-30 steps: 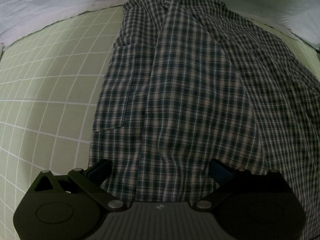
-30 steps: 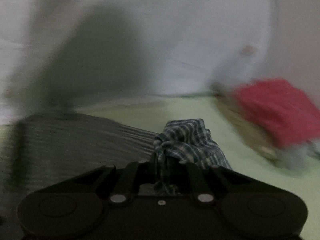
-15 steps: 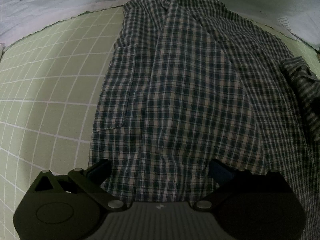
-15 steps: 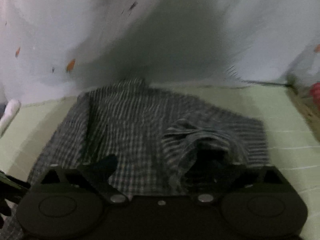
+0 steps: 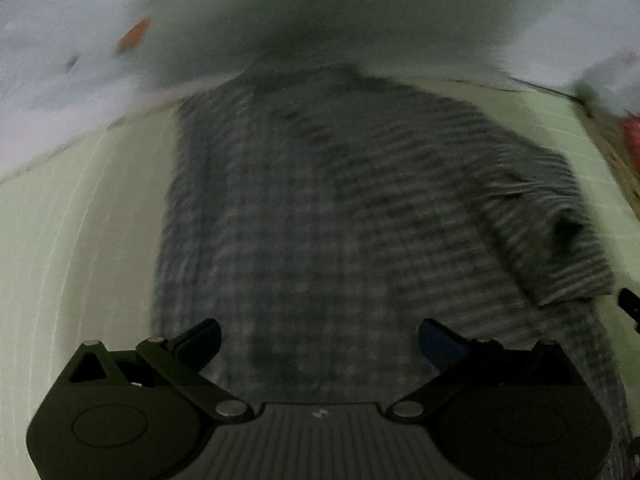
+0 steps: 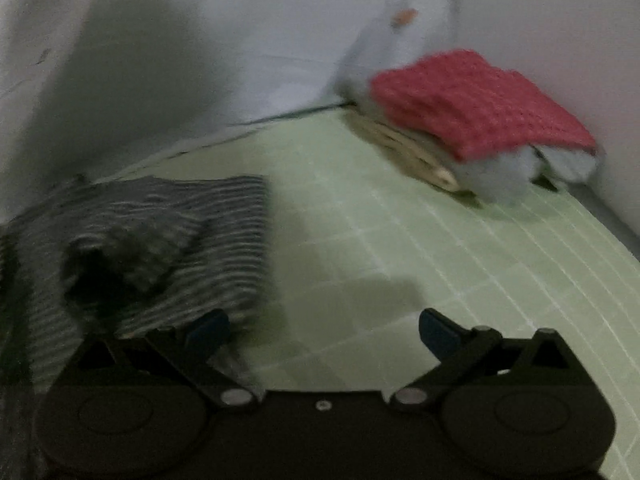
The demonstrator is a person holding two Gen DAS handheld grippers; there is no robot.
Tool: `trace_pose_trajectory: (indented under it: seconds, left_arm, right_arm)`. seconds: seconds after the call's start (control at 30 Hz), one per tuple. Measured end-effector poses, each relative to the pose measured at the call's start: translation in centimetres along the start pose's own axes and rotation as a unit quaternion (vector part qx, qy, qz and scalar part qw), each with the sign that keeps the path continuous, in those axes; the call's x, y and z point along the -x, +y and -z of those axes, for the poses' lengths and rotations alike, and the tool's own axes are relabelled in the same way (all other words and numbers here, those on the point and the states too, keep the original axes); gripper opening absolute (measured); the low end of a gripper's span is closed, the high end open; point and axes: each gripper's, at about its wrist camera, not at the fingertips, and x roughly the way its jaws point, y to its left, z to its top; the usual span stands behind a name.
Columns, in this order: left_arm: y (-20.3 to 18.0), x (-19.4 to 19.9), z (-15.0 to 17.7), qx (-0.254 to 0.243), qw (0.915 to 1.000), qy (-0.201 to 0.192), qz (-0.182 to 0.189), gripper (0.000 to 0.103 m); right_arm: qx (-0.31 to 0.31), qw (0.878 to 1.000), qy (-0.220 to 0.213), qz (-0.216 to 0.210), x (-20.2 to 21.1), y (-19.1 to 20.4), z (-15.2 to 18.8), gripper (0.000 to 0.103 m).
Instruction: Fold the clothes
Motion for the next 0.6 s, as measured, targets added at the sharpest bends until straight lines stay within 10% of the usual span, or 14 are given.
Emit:
trace_pose_trajectory:
  seconds: [0.6]
  left_arm:
    - [-9.9, -3.6, -3.7, -0.112, 0.9885, -0.005, 0.102, 0.1]
  right_arm:
    - [-0.006, 0.999, 0.022, 0.036, -2.9, -0.7, 0.6, 0.103]
